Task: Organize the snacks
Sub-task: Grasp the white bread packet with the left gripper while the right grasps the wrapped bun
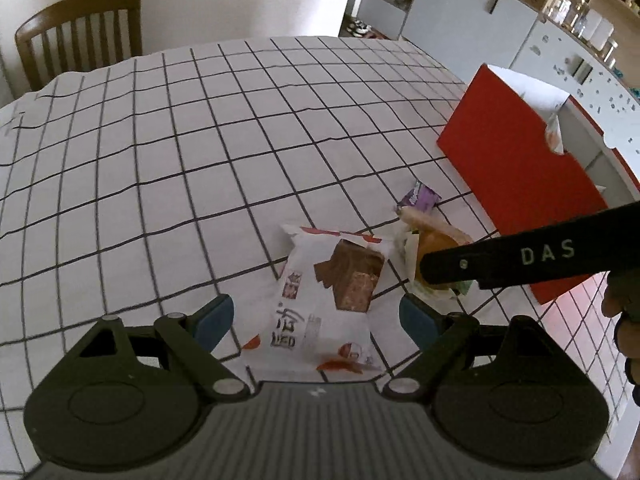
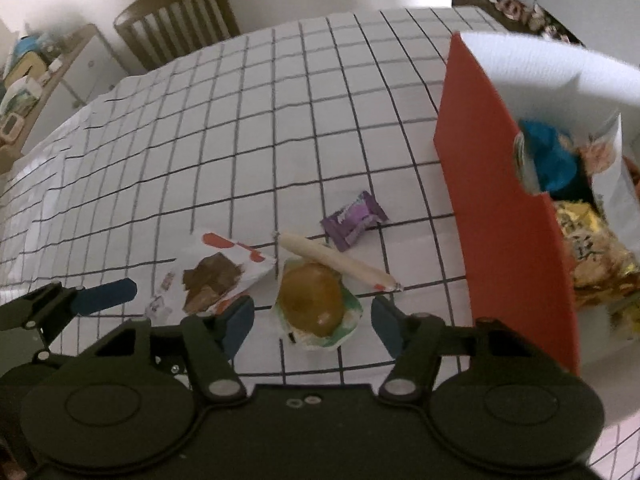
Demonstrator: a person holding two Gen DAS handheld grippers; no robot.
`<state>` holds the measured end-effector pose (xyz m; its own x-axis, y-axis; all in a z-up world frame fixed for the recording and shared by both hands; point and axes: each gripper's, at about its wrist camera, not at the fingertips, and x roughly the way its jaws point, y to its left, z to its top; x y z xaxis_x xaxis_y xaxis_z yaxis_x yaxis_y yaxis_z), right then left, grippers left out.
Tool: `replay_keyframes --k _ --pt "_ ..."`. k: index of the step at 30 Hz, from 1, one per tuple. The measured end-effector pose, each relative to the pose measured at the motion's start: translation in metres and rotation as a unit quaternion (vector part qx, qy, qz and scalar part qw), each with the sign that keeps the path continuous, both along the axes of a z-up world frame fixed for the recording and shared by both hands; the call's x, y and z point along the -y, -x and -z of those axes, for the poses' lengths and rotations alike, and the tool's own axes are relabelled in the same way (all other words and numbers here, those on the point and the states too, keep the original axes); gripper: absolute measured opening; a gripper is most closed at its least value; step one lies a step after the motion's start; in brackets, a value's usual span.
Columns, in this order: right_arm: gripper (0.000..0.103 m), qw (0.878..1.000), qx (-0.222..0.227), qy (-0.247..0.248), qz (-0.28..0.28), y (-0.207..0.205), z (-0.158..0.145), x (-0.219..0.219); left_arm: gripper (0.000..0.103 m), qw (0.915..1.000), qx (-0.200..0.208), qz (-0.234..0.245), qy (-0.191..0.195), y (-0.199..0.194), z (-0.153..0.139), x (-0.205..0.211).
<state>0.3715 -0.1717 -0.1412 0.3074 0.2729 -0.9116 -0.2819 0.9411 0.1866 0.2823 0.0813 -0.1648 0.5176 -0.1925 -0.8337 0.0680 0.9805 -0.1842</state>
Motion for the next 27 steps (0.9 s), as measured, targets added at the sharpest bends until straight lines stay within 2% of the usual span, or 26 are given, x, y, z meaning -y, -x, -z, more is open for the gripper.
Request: replay_keyframes --k 5,10,13,14,15,17,21,27 --pt "0.057 1.000 -0.016 -0.008 0.019 -0.009 0.014 0.003 0.090 1.0000 -0.003 0.006 0.000 -0.008 0.005 0.000" --pt "0.054 1.000 -0.011 -0.007 0.017 -0.011 0.018 -0.002 0.090 1.0000 -0.001 0.005 0.005 -0.013 0.009 -0.001" --pt "0.048 1.000 -0.008 -0.011 0.017 -0.011 0.018 -0.004 0.077 1.0000 0.005 0.007 -0.002 -0.012 0.008 0.001" --pt "0.047 1.000 -0.006 -0.010 0.018 -0.011 0.018 -0.004 0.069 1.0000 0.006 0.007 -0.003 -0.012 0.007 0.001" --pt "0.047 1.000 -0.005 -0.009 0.020 -0.010 0.017 -0.005 0.061 0.9999 0.006 0.008 0.003 -0.011 0.006 0.000" --pt "0.046 1.000 -0.004 -0.012 0.024 -0.009 0.018 -0.004 0.053 0.9999 0.004 0.006 0.013 -0.011 0.005 -0.002" --pt "0.045 0.999 -0.007 -0.018 0.033 -0.006 0.017 0.000 0.048 0.9999 0.008 0.005 0.006 -0.003 0.003 -0.002" --pt "0.045 0.999 -0.022 -0.025 0.042 0.013 0.018 0.011 0.047 0.9993 -0.002 -0.016 0.034 0.020 0.002 -0.013"
